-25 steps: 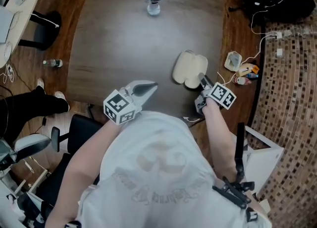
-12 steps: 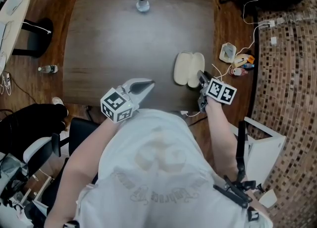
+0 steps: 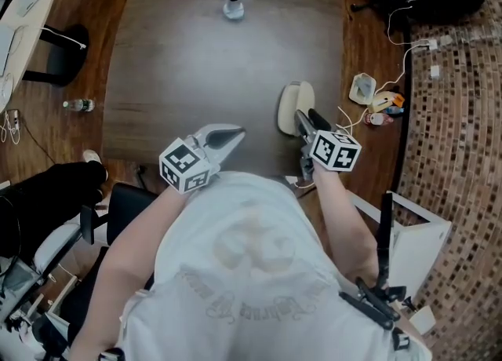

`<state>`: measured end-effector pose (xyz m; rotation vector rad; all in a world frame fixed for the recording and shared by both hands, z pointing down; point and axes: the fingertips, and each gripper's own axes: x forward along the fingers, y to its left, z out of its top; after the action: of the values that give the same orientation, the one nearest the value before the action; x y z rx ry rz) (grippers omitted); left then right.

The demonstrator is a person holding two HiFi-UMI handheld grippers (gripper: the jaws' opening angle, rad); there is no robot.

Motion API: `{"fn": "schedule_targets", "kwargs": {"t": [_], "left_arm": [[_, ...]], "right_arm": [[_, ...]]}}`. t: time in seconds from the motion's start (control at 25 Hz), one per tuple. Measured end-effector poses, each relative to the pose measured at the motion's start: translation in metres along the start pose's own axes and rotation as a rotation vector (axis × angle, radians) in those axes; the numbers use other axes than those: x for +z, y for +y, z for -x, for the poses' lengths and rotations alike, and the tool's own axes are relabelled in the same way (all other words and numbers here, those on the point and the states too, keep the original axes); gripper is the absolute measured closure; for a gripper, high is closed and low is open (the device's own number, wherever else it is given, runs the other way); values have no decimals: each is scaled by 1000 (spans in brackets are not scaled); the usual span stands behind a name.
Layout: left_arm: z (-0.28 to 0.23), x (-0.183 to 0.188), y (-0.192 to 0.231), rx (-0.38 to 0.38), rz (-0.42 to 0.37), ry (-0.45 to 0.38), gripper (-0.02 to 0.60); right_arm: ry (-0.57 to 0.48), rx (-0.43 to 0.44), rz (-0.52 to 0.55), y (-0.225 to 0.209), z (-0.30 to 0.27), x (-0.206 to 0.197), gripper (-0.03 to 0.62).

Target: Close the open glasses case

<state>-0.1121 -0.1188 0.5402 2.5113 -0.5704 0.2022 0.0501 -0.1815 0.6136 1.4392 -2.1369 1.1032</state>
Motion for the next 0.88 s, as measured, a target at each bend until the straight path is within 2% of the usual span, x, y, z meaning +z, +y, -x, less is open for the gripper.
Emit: {"fn": "schedule_targets", "kwargs": {"t": [0.32, 0.6, 0.8, 0.88], "left_arm": [[8, -1, 0, 37, -1, -5, 575], [10, 0, 1, 80, -5, -25, 575], [8, -1, -1, 109, -5, -28, 575], [8, -1, -4, 114, -6, -27, 575]], "right_arm": [[47, 12, 97, 4, -27, -10, 560], [86, 56, 111, 4, -40, -18, 585], [102, 92, 186, 6, -42, -18, 586], [108, 110, 182, 9, -42, -18, 586]]}}
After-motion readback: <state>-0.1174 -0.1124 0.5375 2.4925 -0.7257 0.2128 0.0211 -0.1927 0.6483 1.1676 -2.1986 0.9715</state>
